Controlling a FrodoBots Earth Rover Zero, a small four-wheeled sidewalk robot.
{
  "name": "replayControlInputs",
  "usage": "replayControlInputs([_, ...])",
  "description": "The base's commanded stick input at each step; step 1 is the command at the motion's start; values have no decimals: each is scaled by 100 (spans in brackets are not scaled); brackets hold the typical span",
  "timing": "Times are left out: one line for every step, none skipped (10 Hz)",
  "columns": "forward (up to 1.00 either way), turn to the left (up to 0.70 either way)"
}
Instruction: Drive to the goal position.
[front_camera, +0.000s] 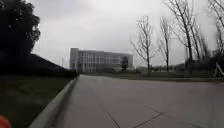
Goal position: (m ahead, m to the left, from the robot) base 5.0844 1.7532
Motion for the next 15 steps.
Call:
replayControlInputs([0, 0])
replayControlInputs([0, 0])
replayControlInputs([0, 0])
replayControlInputs([0, 0])
replayControlInputs([0, 0])
replayControlInputs([0, -34])
replayControlInputs([0, -70])
replayControlInputs([0, -70])
replayControlInputs([0, -70])
replayControlInputs([0, -70])
replayControlInputs([0, -70])
replayControlInputs([0, -70])
replayControlInputs([0, -70])
replayControlInputs([0, -70])
replayControlInputs([0, -70])
